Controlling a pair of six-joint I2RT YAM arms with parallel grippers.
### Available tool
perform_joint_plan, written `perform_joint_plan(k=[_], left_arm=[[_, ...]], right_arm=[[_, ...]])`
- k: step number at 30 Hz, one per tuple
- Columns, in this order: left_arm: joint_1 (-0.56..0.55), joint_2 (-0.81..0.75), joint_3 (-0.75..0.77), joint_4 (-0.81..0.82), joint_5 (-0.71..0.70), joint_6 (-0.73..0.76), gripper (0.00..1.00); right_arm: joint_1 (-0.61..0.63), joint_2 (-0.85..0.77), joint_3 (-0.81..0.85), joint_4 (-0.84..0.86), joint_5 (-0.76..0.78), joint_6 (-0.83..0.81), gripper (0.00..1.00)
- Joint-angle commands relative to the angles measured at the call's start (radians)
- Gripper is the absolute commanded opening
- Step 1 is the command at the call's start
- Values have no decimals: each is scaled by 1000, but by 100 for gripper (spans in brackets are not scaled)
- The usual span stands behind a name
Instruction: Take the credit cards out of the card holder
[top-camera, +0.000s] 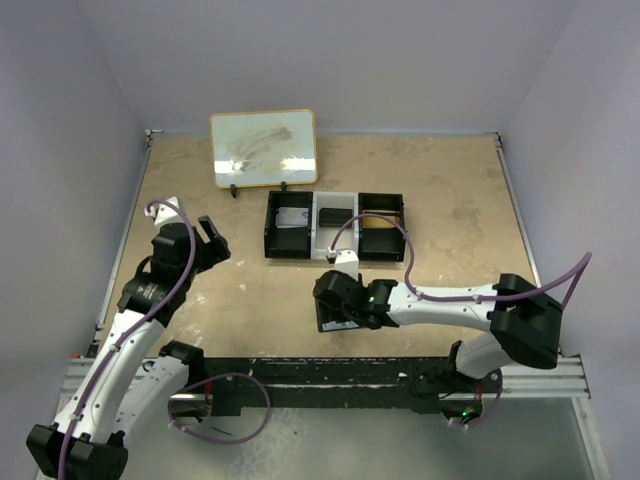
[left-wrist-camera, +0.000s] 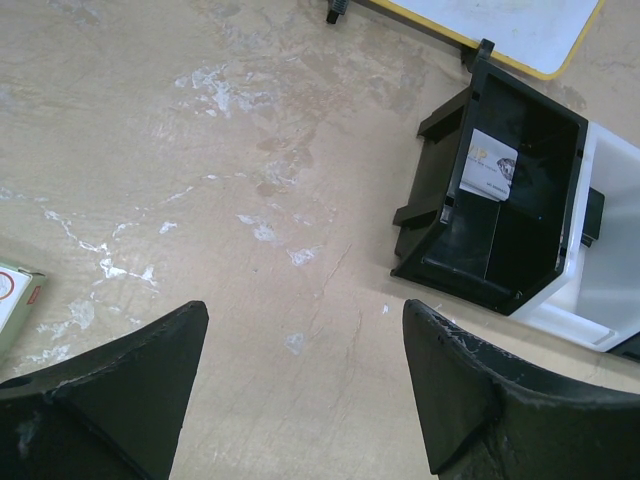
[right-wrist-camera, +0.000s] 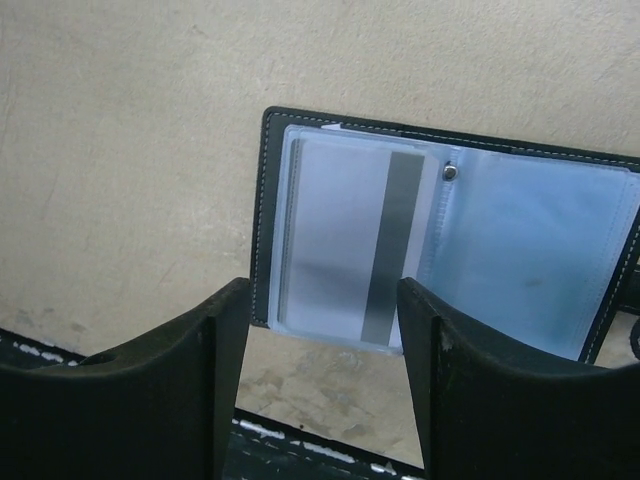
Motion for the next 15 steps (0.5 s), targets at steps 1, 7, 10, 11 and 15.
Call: perform_joint_plan(k=[1,7,10,11,15], left_arm=[[6,0,11,23,-11,11,77],[7,2,11,23,-8,12,77],[6,2,9,24,-7,12,76],[6,3,9,25,-7,12,76],[6,5,10,23,-6,12,76]], right_arm=[[2,25,42,-55,81,50,62],[2,71,40,-41,55,69,61],[2,92,37,-24,35,70,61],[3,99,39,-26,35,72,62],[3,119,42,-29,34,77,66]])
